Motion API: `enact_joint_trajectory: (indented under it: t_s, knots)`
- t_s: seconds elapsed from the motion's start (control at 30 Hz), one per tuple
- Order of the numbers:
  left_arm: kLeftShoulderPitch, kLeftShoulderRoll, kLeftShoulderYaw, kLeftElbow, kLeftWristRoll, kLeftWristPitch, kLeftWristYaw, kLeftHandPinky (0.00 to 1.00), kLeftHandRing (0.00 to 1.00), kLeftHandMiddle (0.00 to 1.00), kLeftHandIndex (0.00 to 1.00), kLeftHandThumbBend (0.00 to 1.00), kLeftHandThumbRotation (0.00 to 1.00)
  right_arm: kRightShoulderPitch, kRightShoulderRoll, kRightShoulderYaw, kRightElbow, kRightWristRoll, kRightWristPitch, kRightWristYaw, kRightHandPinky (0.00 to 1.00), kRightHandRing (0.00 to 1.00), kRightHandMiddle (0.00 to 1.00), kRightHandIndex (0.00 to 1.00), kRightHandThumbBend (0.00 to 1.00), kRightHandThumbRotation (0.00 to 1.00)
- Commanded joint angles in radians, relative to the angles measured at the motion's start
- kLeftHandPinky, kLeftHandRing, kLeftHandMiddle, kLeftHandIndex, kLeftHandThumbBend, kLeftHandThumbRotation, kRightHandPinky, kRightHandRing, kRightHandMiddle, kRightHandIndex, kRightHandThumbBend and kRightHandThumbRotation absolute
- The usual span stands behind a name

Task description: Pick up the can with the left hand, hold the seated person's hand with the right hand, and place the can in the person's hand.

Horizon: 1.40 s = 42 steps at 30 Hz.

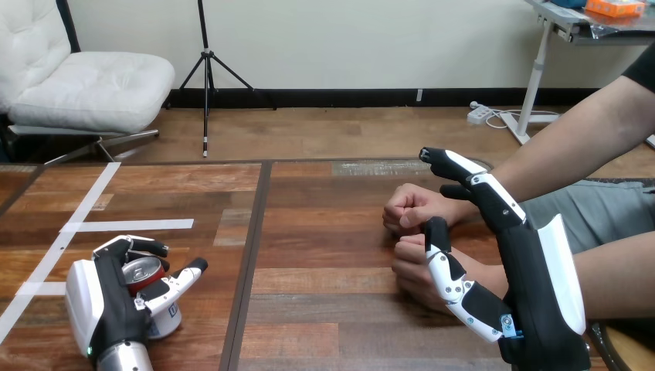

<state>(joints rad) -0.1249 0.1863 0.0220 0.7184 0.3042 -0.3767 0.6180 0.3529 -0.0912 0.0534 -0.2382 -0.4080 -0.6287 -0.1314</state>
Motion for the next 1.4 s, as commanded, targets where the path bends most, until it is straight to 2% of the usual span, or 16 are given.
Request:
enact_joint_trajectory:
  t_s: [0.0,0.43,0.63,0.77,1.23,1.37]
  knots:
    - [-0.022,0.008,-0.007,0.033,0.018,-0.06,0.02,0.27,0.33,0.39,0.4,0.82,0.0,-0.032,-0.002,-0.004,-0.054,0.009,0.001,-0.001,0.76,0.82,0.84,0.81,0.13,0.0]
    - [-0.021,-0.002,-0.008,0.047,0.023,-0.133,0.045,0.26,0.33,0.39,0.4,0.82,0.0,-0.032,-0.003,-0.006,-0.052,0.015,-0.002,0.0,0.75,0.82,0.84,0.81,0.13,0.0]
    - [-0.006,-0.014,-0.001,0.027,-0.006,-0.193,0.017,0.28,0.34,0.4,0.4,0.82,0.0,-0.032,-0.005,-0.008,-0.051,0.015,-0.006,-0.001,0.75,0.82,0.84,0.82,0.13,0.0]
    - [0.009,-0.027,0.006,-0.003,-0.046,-0.239,-0.022,0.29,0.35,0.4,0.4,0.83,0.0,-0.032,-0.004,-0.008,-0.052,0.016,-0.004,-0.002,0.74,0.81,0.83,0.81,0.14,0.0]
    - [0.061,-0.052,0.003,-0.136,-0.091,-0.323,-0.117,0.31,0.38,0.42,0.41,0.87,0.0,-0.035,-0.004,-0.007,-0.047,0.013,-0.005,-0.003,0.73,0.8,0.83,0.82,0.14,0.0]
    - [0.069,-0.069,0.005,-0.165,-0.123,-0.352,-0.153,0.32,0.38,0.42,0.41,0.87,0.0,-0.037,-0.003,-0.005,-0.045,0.013,-0.005,-0.003,0.73,0.8,0.83,0.82,0.14,0.0]
